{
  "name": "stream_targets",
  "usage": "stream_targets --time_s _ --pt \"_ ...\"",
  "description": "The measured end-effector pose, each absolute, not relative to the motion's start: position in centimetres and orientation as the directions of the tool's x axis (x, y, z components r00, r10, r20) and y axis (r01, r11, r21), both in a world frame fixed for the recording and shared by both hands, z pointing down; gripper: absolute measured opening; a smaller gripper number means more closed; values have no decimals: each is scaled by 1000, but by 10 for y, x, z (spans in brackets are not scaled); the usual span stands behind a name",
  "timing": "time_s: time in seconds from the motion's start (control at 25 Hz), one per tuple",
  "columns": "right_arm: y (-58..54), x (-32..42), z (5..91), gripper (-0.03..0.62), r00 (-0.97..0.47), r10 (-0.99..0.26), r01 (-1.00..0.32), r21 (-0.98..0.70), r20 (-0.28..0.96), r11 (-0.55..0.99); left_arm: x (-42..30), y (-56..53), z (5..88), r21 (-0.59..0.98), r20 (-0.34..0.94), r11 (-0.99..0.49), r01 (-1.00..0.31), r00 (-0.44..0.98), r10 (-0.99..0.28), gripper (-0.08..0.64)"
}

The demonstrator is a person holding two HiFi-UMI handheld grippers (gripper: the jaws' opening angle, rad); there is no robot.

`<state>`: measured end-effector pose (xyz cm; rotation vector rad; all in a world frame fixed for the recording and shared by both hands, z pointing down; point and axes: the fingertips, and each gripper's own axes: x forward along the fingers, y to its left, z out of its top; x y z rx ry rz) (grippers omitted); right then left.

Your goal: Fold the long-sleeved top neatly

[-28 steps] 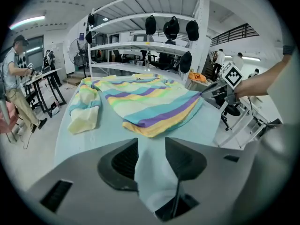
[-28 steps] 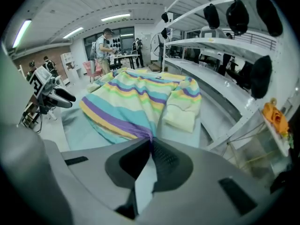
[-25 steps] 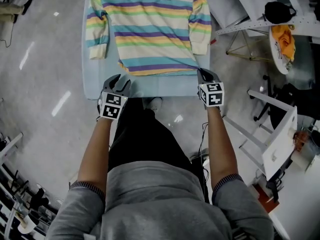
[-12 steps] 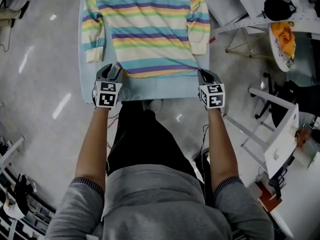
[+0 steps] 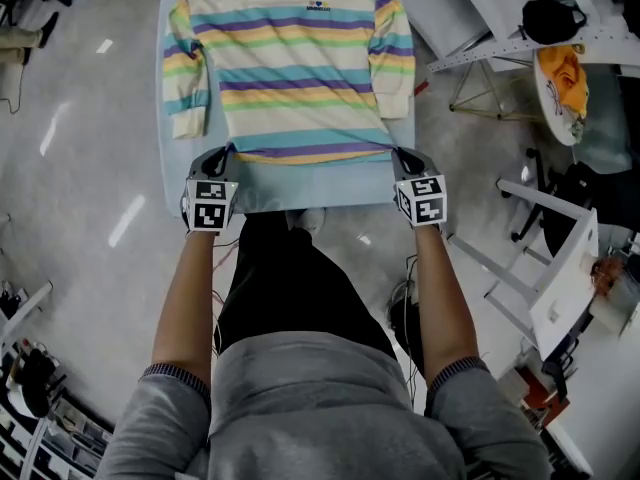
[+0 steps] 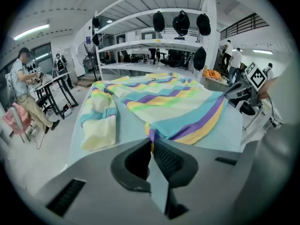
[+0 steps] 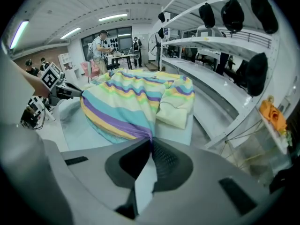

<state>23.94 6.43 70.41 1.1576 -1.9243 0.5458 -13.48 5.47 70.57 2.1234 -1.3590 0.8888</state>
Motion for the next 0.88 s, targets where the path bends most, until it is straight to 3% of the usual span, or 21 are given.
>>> stream_targets --time_s 0.48,0.88 --pt "107 205 691 26 -301 -473 -817 32 828 576 -190 130 669 178 738 -175 -968 250 -627 32" --pt "149 200 721 25 -287 -362 -780 3 887 626 -194 156 708 127 822 -193 -973 212 -528 34"
